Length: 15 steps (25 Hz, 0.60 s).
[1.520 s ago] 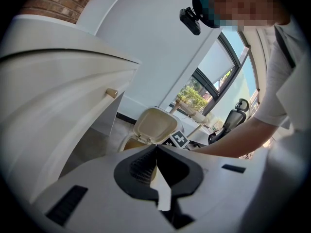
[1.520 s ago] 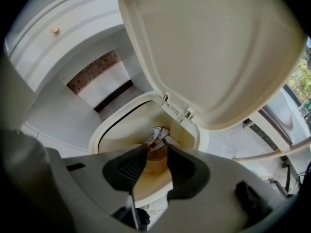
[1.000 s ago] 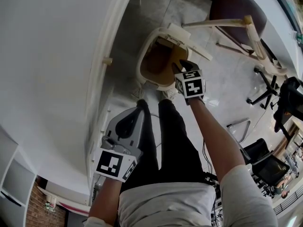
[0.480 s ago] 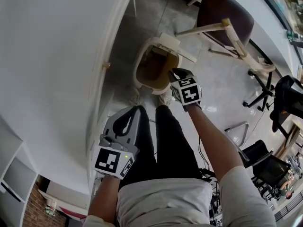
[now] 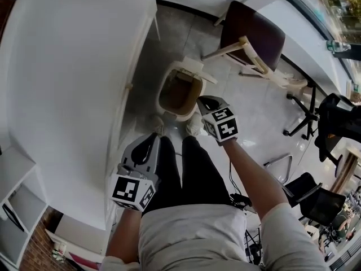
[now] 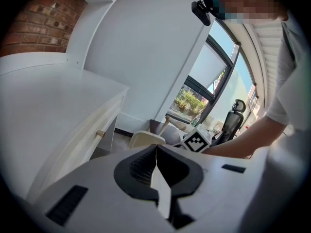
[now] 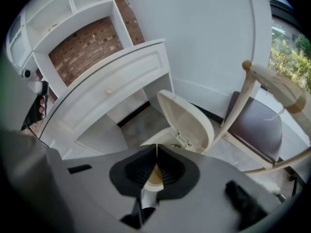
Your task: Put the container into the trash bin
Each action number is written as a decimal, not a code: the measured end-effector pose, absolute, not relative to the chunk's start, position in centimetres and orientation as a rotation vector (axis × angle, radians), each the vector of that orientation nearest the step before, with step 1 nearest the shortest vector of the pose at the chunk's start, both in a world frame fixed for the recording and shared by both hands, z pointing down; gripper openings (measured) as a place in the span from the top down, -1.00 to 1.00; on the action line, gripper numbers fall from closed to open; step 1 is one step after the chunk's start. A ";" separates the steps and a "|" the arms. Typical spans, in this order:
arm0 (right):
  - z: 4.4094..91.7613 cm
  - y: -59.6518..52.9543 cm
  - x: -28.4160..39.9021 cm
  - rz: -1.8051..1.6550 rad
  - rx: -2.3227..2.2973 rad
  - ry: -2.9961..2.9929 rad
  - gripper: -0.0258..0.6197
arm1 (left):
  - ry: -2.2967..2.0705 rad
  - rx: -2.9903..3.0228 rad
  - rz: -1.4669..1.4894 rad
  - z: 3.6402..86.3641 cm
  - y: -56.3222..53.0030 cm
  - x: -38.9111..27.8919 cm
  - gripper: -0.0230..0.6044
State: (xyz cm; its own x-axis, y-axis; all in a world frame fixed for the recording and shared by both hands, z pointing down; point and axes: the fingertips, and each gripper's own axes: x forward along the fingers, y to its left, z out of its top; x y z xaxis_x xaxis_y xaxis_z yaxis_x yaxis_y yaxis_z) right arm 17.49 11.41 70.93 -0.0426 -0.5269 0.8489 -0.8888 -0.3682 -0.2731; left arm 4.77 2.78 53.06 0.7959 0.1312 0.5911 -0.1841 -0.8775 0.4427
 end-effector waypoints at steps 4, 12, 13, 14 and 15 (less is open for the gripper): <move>65.9 11.2 18.3 1.336 1.936 -1.543 0.82 | -0.043 2.508 0.846 50.9 2.8 5.6 0.87; 57.0 11.9 18.7 1.280 2.005 -1.644 0.83 | -0.026 2.549 0.837 46.7 2.6 7.1 0.87; 56.1 12.0 18.6 1.273 2.005 -1.658 0.83 | -0.019 2.559 0.837 46.1 2.6 7.2 0.87; 55.1 12.2 18.4 1.266 2.007 -1.672 0.83 | -0.012 2.571 0.835 45.5 2.7 7.3 0.88; 54.2 12.4 18.3 1.261 2.012 -1.684 0.83 | -0.005 2.583 0.835 45.0 2.7 7.4 0.87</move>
